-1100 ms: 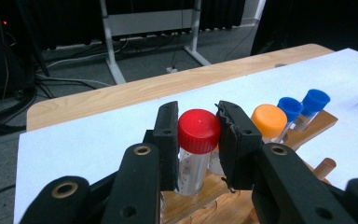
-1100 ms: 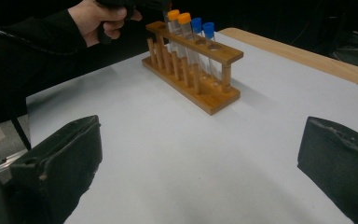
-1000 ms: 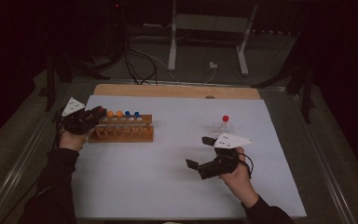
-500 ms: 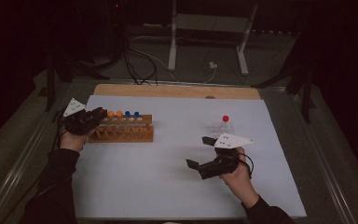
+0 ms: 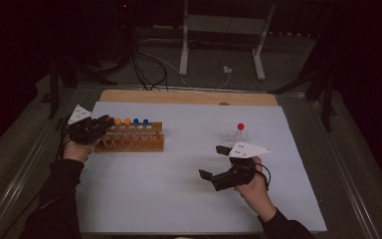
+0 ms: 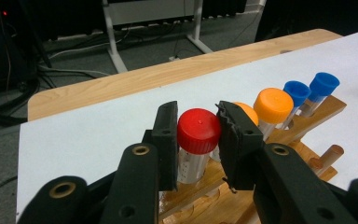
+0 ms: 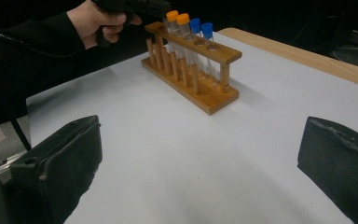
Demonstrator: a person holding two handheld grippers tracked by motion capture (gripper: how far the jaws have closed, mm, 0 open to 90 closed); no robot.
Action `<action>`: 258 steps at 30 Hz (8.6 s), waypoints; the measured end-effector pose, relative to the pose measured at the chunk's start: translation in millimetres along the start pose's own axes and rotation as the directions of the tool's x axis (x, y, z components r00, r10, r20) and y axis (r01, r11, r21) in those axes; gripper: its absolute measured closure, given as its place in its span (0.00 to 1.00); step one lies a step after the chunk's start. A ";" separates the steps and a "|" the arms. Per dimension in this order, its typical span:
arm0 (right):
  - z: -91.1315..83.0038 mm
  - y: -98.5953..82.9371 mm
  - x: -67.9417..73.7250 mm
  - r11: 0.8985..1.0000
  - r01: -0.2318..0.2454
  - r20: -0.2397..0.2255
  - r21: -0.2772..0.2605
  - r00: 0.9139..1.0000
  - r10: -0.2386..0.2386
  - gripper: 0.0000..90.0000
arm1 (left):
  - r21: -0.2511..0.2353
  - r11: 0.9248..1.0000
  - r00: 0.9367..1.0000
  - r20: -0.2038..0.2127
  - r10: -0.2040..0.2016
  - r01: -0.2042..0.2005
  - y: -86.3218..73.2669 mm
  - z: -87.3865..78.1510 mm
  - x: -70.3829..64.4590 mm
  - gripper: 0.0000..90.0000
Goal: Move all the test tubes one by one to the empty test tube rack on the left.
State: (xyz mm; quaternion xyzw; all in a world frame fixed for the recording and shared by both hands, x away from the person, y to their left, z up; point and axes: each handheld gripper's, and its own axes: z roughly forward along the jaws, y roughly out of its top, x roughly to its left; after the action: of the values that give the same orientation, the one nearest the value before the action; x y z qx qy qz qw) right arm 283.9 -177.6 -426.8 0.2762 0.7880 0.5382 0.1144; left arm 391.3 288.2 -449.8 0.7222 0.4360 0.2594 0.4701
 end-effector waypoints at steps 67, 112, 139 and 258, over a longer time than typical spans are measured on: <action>-16.8 -27.7 -143.1 0.980 -0.186 0.418 0.072 0.898 0.139 0.47 | -0.053 0.993 0.888 0.444 0.118 -0.105 -4.6 -31.6 -112.2 0.03; -14.3 19.8 -47.6 0.998 0.051 0.150 0.038 0.987 -0.057 0.83 | -0.054 0.991 0.845 0.517 0.134 -0.124 16.0 -27.5 -135.9 0.03; 25.9 4.3 -1.8 0.987 0.093 -0.042 0.129 0.995 -0.088 0.83 | -0.098 0.965 0.735 0.630 0.249 -0.243 42.7 13.9 -208.0 0.42; 0.8 -7.3 -12.2 1.000 0.002 0.002 0.025 1.000 -0.002 0.00 | -0.072 0.994 0.889 0.447 0.103 -0.079 -34.1 -61.1 -96.8 0.01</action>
State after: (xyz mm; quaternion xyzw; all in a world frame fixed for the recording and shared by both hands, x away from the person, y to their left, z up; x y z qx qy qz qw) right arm 292.0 -185.7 -435.2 0.2775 0.7949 0.5278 0.1124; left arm 283.2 237.4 -451.4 0.7699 0.2742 0.1185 0.5639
